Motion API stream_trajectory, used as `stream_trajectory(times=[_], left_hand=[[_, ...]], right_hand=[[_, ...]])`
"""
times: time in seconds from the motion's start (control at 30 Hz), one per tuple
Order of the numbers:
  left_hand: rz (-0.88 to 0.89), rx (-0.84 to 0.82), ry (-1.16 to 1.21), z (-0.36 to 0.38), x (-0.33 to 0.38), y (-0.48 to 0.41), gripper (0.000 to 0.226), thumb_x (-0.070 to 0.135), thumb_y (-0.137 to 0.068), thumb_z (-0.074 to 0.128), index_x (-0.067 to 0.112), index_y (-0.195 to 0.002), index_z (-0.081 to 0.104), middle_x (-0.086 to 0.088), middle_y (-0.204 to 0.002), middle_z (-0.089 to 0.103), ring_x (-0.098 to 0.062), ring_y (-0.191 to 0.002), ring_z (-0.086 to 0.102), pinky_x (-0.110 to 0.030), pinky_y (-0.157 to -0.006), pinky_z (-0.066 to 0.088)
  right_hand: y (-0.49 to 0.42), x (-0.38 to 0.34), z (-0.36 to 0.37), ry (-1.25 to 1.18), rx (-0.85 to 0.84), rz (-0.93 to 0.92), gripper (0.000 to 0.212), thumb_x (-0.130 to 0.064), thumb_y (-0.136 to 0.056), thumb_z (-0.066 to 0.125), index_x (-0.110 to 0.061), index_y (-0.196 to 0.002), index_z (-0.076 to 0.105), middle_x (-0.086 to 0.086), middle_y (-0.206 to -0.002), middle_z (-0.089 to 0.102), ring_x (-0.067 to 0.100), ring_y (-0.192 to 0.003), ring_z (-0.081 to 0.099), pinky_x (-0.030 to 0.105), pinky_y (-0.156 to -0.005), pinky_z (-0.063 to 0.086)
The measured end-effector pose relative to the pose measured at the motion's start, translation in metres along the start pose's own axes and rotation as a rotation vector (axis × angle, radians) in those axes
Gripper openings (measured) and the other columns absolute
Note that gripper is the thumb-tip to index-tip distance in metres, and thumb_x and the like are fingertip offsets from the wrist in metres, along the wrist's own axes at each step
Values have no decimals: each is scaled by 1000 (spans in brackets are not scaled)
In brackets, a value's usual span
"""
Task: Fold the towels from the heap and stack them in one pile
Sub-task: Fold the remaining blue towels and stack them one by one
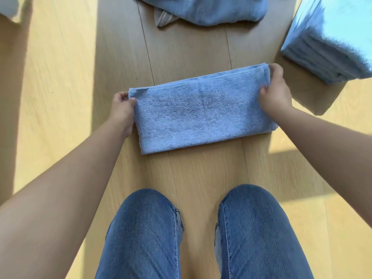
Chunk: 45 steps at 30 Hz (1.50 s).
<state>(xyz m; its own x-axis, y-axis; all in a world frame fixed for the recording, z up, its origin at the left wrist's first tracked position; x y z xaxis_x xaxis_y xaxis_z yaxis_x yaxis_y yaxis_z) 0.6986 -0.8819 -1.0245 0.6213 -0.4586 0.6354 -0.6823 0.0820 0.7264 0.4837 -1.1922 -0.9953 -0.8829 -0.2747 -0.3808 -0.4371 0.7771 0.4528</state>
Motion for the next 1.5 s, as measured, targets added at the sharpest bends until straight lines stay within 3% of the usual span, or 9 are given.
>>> stream_trajectory(times=[0.23,0.33,0.57,0.77,0.87,1.07,1.13,1.27,1.5], left_hand=[[-22,79,-135,-19,-39,20,35,12,-90,52,7,-123,42,-4,-109,49,-16,-92,51,-28,-76,44],[-39,54,-215,-21,-58,34,31,12,-87,56,9,-116,45,0,-97,53,-19,-92,51,-31,-75,42],[-135,56,-246,-24,-80,58,41,15,-87,59,5,-124,44,-5,-109,51,-18,-88,51,-32,-76,41],[-90,-76,-169,-21,-68,71,21,3,-87,56,7,-108,54,-10,-103,59,-17,-77,56,-34,-81,44],[1,-48,-157,-25,-54,80,19,2,-86,55,7,-105,55,-7,-96,60,-15,-76,56,-36,-83,46],[353,43,-213,-11,11,114,27,-6,-83,50,10,-104,54,8,-72,51,8,-54,52,-1,-50,37],[470,57,-327,2,37,130,30,-4,-81,52,8,-107,59,4,-75,57,8,-56,53,-3,-56,39],[700,77,-528,50,81,161,34,2,-78,58,3,-112,61,-16,-95,64,-24,-85,58,-26,-82,43],[921,-144,-693,195,90,208,31,7,-83,56,-1,-114,57,-17,-107,61,-27,-103,54,-22,-85,33]], right_hand=[[26,18,-9,-19,130,20,62,-8,-85,48,-10,-143,25,17,-137,38,30,-127,37,37,-105,29],[51,11,-3,63,165,-64,57,-6,-85,47,-7,-139,32,17,-136,39,31,-127,36,39,-103,28],[114,-45,69,-43,-89,-340,58,-1,-90,39,-3,-144,20,17,-151,22,27,-142,18,26,-113,12],[146,-64,109,-103,-271,-347,69,2,-88,35,-9,-147,2,8,-156,9,21,-145,9,21,-112,6],[153,-52,113,26,-274,-330,71,-1,-86,40,-9,-147,5,10,-154,18,21,-142,18,28,-115,11],[156,-25,95,288,-203,-362,62,-9,-86,41,-13,-145,20,5,-152,22,16,-142,17,36,-115,10],[147,-9,82,315,-158,-322,61,-11,-87,42,-14,-144,22,5,-152,23,16,-142,17,38,-114,13],[128,25,63,350,-191,-271,59,-12,-87,42,-16,-143,25,3,-153,23,16,-142,17,39,-112,18],[132,53,60,360,-297,-398,58,-14,-89,40,-17,-145,24,2,-156,12,17,-145,9,37,-111,18]])
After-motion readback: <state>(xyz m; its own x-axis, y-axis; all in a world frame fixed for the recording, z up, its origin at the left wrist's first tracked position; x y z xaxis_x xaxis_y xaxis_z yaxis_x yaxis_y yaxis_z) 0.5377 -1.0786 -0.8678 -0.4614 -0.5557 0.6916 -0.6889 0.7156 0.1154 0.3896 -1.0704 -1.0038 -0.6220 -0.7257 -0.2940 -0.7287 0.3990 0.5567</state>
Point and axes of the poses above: each hand's wrist, its own y-axis away from the middle knuckle, its own z-axis out of the palm, x = y × z, the point moved 9 cm from there along -y, towards the middle knuckle
